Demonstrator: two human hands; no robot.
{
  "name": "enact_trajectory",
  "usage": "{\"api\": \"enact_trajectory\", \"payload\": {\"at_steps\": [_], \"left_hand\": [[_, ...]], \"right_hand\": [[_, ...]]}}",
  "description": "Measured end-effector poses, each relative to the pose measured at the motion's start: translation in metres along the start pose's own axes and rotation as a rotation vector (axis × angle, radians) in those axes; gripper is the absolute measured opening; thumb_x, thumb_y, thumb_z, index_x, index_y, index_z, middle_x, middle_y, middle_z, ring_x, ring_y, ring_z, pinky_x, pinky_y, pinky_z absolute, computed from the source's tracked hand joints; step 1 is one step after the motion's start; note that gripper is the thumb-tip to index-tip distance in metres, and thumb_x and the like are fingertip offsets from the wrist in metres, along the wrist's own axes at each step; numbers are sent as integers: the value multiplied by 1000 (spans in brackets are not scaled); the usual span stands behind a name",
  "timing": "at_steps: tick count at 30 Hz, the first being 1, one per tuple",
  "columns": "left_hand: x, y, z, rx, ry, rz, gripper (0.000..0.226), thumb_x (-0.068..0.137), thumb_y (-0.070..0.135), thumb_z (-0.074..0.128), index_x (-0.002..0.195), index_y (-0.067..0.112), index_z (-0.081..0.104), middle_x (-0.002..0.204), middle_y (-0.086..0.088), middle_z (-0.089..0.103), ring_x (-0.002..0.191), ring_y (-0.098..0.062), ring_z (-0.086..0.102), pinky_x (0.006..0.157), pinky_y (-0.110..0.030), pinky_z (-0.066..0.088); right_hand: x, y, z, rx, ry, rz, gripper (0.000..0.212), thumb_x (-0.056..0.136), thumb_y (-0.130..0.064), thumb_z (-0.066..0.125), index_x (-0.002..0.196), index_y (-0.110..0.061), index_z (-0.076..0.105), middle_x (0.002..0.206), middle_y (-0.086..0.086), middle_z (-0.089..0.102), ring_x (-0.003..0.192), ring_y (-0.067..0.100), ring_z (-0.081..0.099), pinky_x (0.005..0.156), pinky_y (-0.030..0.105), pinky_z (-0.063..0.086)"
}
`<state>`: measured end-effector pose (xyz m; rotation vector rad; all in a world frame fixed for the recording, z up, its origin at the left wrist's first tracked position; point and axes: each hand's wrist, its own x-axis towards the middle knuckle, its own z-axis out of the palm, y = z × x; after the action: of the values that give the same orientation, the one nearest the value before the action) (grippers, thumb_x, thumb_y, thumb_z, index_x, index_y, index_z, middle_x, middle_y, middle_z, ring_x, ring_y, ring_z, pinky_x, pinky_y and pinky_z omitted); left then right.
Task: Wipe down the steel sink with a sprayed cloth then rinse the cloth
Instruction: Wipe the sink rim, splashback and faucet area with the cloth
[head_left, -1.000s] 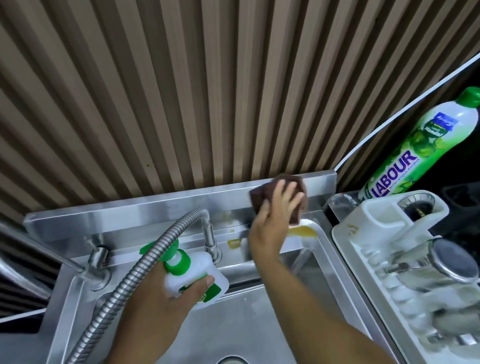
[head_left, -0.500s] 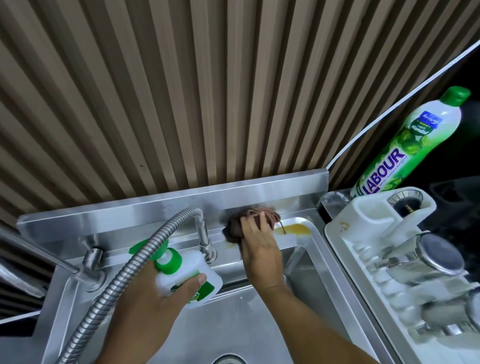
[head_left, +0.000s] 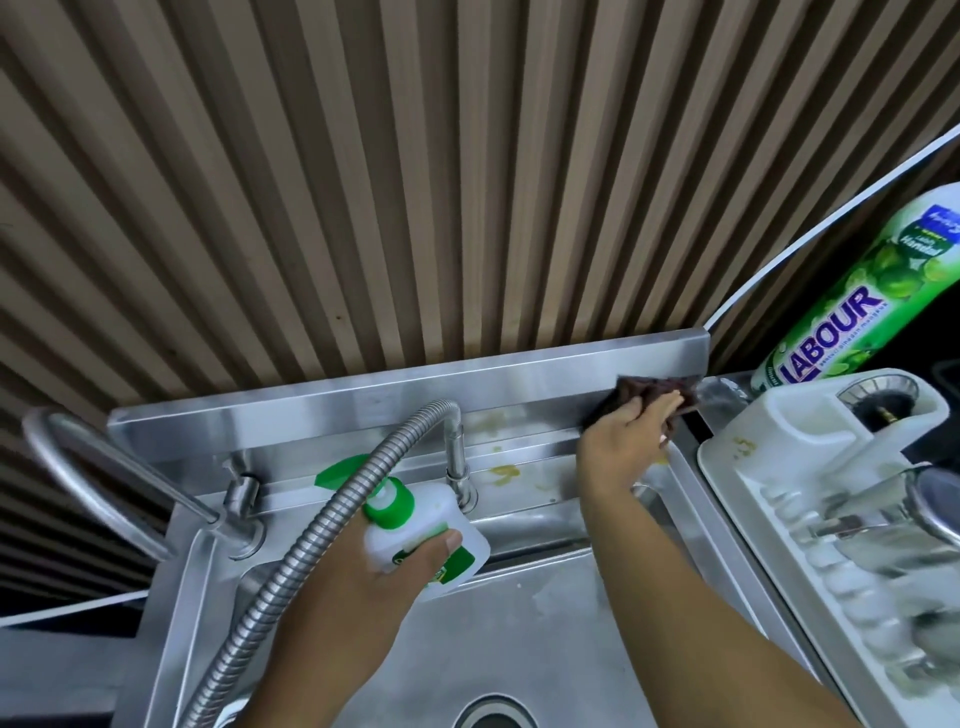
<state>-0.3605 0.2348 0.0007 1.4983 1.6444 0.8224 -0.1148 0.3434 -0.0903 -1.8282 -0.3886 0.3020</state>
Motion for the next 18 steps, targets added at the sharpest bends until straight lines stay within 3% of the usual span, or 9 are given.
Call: {"api": "enact_trajectory", "payload": {"at_steps": [5,7,9,12,18], "left_hand": [[0,2,-1,-32,-19,-13,34,71,28,89,86,32,59,84,10,66,82,18,56,63,-7,42],[1,-1,-2,-42,-8,-3,34,71,29,88,87,33,59,84,13,67,82,15,58,70,-13,46],[3,-4,-2,-43,13,-7,34,70,33,89,88,33,60,89,27,66,82,10,61,77,-30,53],[3,-5,-3,-30,25,-14,34,68,37,88,88,35,61,88,31,64,81,2,64,79,-39,56],[3,-3,-2,-27,24,35,33,70,30,88,82,33,57,83,16,65,79,4,61,68,-19,45]], "right_hand": [[-78,27,-3,-102,-237,-204,51,104,-26,44,155,-25,37,146,14,55,125,38,56,95,36,46],[-95,35,-5,-158,-349,-335,48,101,-25,44,149,-24,46,146,5,56,130,32,54,99,37,47],[-100,39,-8,-241,-475,-530,45,93,-16,45,136,-21,58,141,1,58,128,27,53,103,41,48],[-97,44,-10,-503,-611,-873,41,90,-18,49,129,-23,60,132,-3,58,122,25,49,103,43,41],[-73,37,-18,-723,-635,-1120,38,92,-30,50,128,-26,62,134,-9,59,120,25,52,100,44,40]]}}
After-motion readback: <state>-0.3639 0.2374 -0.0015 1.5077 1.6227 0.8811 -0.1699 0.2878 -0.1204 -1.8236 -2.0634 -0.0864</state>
